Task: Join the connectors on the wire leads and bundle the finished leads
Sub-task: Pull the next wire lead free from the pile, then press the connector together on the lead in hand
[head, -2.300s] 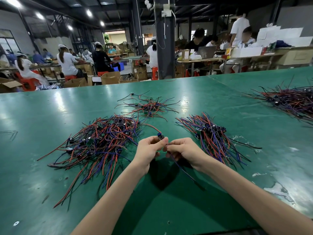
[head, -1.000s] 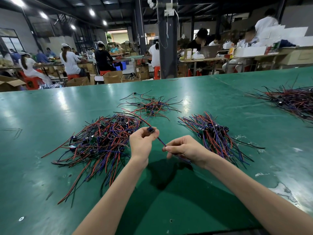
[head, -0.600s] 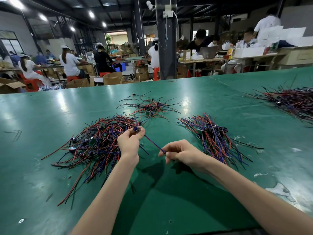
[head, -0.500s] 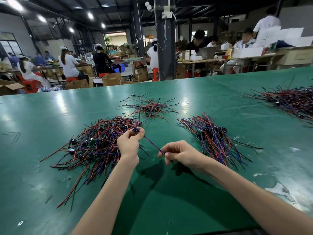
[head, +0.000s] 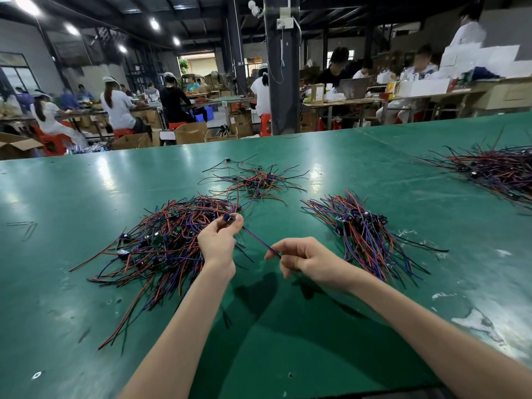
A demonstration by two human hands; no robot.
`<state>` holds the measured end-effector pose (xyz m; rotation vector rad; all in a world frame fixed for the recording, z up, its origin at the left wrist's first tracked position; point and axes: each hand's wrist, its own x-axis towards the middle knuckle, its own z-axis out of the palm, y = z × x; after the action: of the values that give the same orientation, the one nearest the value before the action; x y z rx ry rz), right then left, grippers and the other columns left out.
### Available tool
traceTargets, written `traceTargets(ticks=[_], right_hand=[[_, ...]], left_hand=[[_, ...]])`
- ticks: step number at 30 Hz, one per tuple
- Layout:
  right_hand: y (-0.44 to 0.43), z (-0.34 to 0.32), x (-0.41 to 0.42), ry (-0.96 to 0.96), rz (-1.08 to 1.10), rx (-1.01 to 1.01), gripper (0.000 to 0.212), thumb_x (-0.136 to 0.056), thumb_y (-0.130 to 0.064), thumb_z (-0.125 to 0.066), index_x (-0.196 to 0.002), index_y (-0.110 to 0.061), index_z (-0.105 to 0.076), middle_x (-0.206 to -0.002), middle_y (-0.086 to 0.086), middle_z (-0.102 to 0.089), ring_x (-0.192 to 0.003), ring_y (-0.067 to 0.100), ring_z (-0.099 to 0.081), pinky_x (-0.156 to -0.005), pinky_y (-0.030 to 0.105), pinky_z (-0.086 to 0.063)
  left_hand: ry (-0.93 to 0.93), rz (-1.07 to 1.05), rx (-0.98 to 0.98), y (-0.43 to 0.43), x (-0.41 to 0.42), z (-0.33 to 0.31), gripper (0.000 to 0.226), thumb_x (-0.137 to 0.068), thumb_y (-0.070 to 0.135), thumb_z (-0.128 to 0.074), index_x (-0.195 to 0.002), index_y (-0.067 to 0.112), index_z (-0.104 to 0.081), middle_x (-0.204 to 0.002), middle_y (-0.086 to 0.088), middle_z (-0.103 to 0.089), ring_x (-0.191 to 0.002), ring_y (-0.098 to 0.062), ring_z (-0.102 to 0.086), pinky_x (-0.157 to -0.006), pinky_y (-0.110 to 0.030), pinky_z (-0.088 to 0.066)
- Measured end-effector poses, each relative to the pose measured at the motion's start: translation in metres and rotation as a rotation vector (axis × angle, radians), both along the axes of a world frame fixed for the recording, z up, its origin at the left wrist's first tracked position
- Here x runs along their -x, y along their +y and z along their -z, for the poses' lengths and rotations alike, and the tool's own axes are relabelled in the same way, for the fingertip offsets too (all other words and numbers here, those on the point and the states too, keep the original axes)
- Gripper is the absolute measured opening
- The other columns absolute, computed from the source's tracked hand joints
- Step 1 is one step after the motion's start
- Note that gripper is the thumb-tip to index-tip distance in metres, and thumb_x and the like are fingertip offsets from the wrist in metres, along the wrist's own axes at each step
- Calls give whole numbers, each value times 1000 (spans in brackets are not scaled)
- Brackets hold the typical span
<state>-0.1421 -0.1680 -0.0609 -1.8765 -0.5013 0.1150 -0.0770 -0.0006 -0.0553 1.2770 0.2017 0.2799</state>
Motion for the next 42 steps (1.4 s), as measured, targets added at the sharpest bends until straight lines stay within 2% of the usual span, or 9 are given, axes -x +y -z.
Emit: traceTargets(ticks=[4, 11, 17, 22, 27, 31, 36, 39, 42], right_hand=[[-1, -2, 2, -3, -24, 11, 30, -94, 11, -42, -110, -6, -62, -63, -1, -57, -61, -1, -50, -67, 12, -37], [0, -2, 2, 23, -11, 21, 37, -95, 15, -32, -109, -4, -60, -59, 1, -47, -54, 4, -43, -65, 18, -38], [-5, -6, 6, 129, -167, 4, 20, -97, 3, -45, -105, -10, -57, -73, 4, -65, -72, 19, -48, -66, 22, -36], [-5, -9, 3, 300, -140, -51, 11, -93, -17, -54, -100, -13, -62, -92, 12, -70, -72, 10, -55, -65, 22, -38], [-10, -13, -1, 395, -78, -144, 46, -81, -47, -50, -106, -12, -66, -92, 5, -70, -75, 12, -53, -62, 22, -36], [-19, -15, -1, 533, -267, -236, 52, -87, -49, -50, -123, -12, -57, -111, 8, -65, -88, 15, -56, -74, 26, -40], [-22, -17, 0, 679, -484, -389, 88, -71, -80, -49, -128, -13, -55, -124, 13, -56, -105, 24, -55, -83, 33, -41], [-19, -15, -2, 645, -389, -337, 78, -80, -74, -36, -121, -12, -58, -115, 10, -61, -98, 21, -58, -78, 29, -44], [-8, -6, -5, 538, -118, -329, 47, -82, -52, -50, -98, -11, -65, -88, 7, -66, -74, 15, -59, -68, 24, -44]], left_hand=[[3, -10, -6, 0, 1, 0, 16, -79, 6, -74, -71, 17, -66, -61, 10, -56, -55, -5, -40, -62, -19, -38], [16, -3, -2, 2, 0, 1, 13, -79, 9, -74, -74, 17, -66, -63, 9, -55, -54, -7, -35, -56, -20, -36], [32, 64, 42, 1, 1, 1, 13, -80, 9, -74, -73, 14, -64, -66, 6, -55, -50, -6, -34, -48, -18, -35], [52, 226, 47, -7, 7, 0, 13, -78, 8, -75, -71, 14, -65, -58, 8, -52, -43, -2, -34, -41, -15, -35], [50, 372, 51, -17, 17, 0, 17, -78, 3, -73, -67, 13, -65, -58, 6, -56, -43, -3, -35, -40, -15, -36], [62, 348, 106, -16, 17, -3, 22, -79, 2, -72, -62, 15, -63, -62, 1, -57, -41, -3, -35, -39, -15, -36], [93, 404, 135, -14, 18, -4, 18, -82, 5, -69, -69, 14, -61, -53, 4, -56, -36, -4, -35, -38, -15, -37], [98, 512, 98, -17, 20, -3, 11, -83, 7, -67, -74, 11, -61, -50, 6, -49, -39, -6, -33, -42, -17, -40], [66, 635, 85, -24, 26, 0, 10, -78, 10, -68, -73, 6, -61, -46, 3, -43, -38, -10, -36, -38, -21, -42]])
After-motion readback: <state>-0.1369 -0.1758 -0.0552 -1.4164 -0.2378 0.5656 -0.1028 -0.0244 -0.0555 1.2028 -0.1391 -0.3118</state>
